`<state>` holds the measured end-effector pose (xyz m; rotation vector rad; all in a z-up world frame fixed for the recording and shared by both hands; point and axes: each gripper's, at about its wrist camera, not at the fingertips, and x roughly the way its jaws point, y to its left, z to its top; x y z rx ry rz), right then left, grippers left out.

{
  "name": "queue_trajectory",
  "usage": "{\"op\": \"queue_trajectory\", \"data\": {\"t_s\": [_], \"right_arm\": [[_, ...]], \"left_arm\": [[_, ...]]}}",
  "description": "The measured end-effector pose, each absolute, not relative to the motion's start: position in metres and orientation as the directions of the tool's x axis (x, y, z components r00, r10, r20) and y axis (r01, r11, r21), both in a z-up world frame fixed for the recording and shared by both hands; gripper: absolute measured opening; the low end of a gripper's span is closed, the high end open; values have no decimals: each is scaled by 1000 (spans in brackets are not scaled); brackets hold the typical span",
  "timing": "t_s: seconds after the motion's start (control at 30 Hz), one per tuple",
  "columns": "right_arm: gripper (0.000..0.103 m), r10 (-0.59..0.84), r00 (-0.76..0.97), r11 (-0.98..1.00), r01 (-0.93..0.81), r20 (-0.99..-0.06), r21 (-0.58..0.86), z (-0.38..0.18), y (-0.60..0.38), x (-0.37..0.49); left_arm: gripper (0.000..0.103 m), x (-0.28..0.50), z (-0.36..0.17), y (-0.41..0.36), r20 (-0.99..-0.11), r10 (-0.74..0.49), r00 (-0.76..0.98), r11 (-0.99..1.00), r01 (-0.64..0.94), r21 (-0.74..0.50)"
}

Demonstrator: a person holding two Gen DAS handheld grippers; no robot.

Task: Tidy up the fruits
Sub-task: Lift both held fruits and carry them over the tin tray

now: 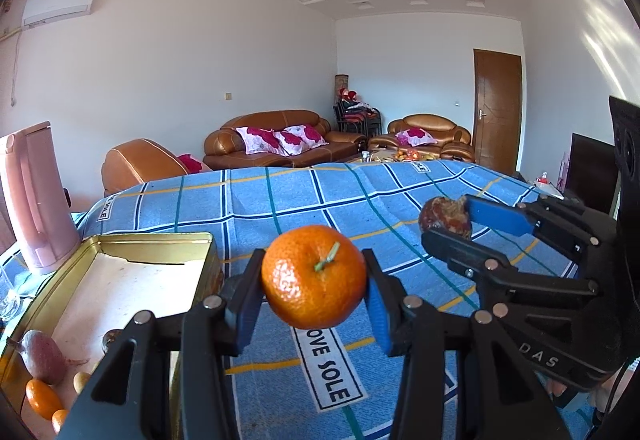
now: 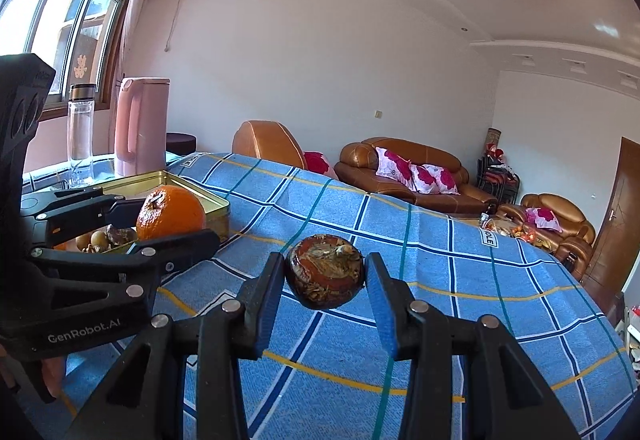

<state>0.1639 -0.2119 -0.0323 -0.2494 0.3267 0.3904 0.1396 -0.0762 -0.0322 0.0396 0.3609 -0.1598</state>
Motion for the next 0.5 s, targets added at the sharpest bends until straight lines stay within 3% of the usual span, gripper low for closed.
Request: {"op": "queue_trajectory", "data": {"t_s": [0.5], "right_arm": [[44, 419, 827, 857, -497, -375, -139, -35, -171, 149]], "left_arm": [[48, 108, -29, -34, -335, -101, 937, 994, 111, 11]]}}
